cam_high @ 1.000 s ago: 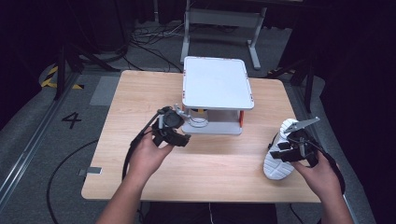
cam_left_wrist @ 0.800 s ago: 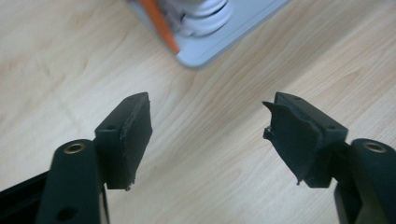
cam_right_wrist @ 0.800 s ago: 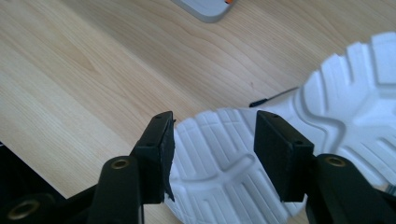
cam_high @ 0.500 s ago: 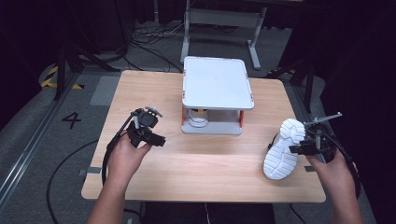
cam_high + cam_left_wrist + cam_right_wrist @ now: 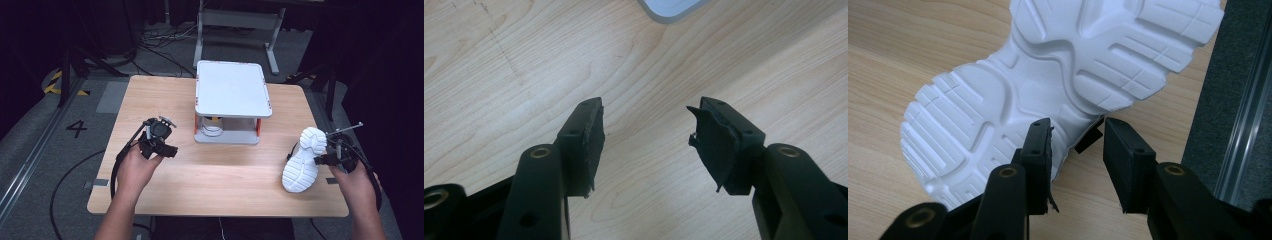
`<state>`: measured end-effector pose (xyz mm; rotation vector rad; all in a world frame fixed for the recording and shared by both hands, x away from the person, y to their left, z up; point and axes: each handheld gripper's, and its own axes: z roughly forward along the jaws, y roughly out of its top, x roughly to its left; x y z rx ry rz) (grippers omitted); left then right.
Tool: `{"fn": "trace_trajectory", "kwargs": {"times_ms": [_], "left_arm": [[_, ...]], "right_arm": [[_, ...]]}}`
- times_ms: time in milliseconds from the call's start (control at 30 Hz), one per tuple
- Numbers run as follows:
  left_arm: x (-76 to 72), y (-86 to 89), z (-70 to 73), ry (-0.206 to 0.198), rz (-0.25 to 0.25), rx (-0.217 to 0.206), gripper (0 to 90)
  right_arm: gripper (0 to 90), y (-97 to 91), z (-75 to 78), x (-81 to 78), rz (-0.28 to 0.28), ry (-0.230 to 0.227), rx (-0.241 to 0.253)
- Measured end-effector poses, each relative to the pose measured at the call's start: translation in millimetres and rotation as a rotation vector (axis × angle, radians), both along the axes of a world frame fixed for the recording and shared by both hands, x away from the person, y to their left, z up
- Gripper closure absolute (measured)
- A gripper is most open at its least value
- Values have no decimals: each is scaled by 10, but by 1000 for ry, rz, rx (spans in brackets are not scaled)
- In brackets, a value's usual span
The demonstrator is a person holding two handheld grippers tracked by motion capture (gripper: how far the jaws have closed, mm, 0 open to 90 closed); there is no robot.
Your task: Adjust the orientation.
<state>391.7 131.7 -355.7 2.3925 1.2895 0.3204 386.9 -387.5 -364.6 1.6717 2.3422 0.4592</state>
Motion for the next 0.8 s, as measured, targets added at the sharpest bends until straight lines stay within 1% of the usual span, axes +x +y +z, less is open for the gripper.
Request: {"fn": "trace_trajectory", "kwargs": {"times_ms": [67,133,167,233,333,367,467,533,600,633,667,700,767,800], "left_arm": [[3,-10,-1,-2,-6,6,451],[5,-22,-10,-3,-7,2,451],[6,-26,-11,-1,-11,6,450],[2,-37,-15,0,-13,10,450],[-2,-33,-7,0,-16,10,450],[-3,-32,-5,0,-15,8,450],[0,-27,-7,5,-18,9,449],[1,-29,-6,6,-18,9,449],[2,-30,-6,7,-19,9,449],[7,-35,-9,8,-21,9,447],[13,-39,-11,8,-26,9,447],[13,-39,-11,8,-26,9,446],[18,-56,-17,13,-26,9,445],[22,-64,-21,12,-27,10,444]], "right_arm": [[629,11,-8,1,9,-9,14],[630,30,-12,4,18,-15,11],[633,72,-24,10,21,-31,-18],[633,78,-25,12,19,-31,-25],[634,31,-39,11,-9,-13,-17],[634,31,-39,11,-9,-13,-17],[640,-17,-59,0,-31,20,-33],[643,-29,-73,-18,-43,31,-52],[651,-40,-82,-24,-52,41,-60],[665,-82,-115,-32,-69,65,-72],[668,-105,-128,-33,-74,80,-77],[668,-105,-128,-33,-74,80,-77],[692,-168,-188,-32,-103,124,-92],[704,-186,-216,-38,-103,131,-102]]}}
